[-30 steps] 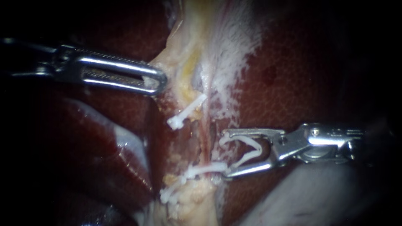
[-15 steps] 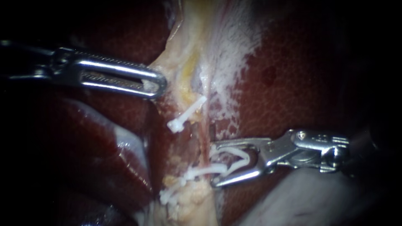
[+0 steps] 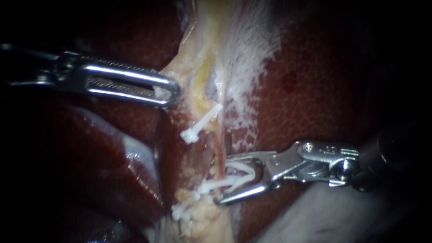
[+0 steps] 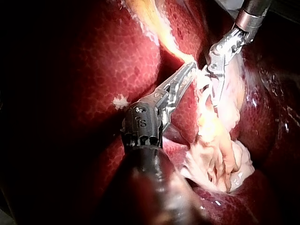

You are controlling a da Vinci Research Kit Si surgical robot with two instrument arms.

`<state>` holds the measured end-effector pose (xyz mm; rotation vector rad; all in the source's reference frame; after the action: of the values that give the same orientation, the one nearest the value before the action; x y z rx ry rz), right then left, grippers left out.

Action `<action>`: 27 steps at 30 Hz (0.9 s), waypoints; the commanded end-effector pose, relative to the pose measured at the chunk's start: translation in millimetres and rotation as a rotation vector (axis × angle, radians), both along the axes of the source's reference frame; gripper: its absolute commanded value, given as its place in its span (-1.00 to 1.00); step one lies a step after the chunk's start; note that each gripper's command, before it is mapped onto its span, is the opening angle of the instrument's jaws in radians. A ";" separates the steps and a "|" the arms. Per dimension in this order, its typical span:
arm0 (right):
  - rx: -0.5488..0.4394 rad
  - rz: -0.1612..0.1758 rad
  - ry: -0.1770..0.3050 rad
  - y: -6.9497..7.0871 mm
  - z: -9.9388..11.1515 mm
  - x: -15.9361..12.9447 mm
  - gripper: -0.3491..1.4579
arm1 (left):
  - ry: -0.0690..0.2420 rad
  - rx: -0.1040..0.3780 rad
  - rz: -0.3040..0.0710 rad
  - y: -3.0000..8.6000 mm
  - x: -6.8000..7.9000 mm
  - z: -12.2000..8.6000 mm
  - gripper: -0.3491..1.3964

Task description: Clipping second clip right tube

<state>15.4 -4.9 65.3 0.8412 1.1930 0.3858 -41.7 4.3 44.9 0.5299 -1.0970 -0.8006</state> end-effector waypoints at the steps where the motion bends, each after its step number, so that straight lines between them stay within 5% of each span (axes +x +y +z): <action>1: 0.005 0.004 0.003 0.1 0.0 0.1 -0.02 | 0.001 0.000 0.000 0.0 0.0 0.1 -1.00; 17: 0.029 0.007 0.009 0.1 -0.6 0.3 -0.16 | 0.001 0.000 0.000 0.0 -0.1 0.1 -1.00; 19: 0.029 0.007 0.009 0.1 -0.6 0.3 -0.26 | 0.001 0.000 0.000 0.0 -0.1 0.1 -1.00; 23: 0.031 0.008 0.016 0.1 -0.7 -0.2 -0.96 | 0.000 0.000 0.000 0.1 0.0 0.2 -1.00; 27: 0.030 0.005 0.017 0.0 -0.7 -0.7 -1.00 | 0.000 0.000 0.000 0.0 0.0 0.2 -1.00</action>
<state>14.7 -4.9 64.6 0.8697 1.2071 0.4033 -41.7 4.3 45.1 0.5289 -1.0964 -0.8012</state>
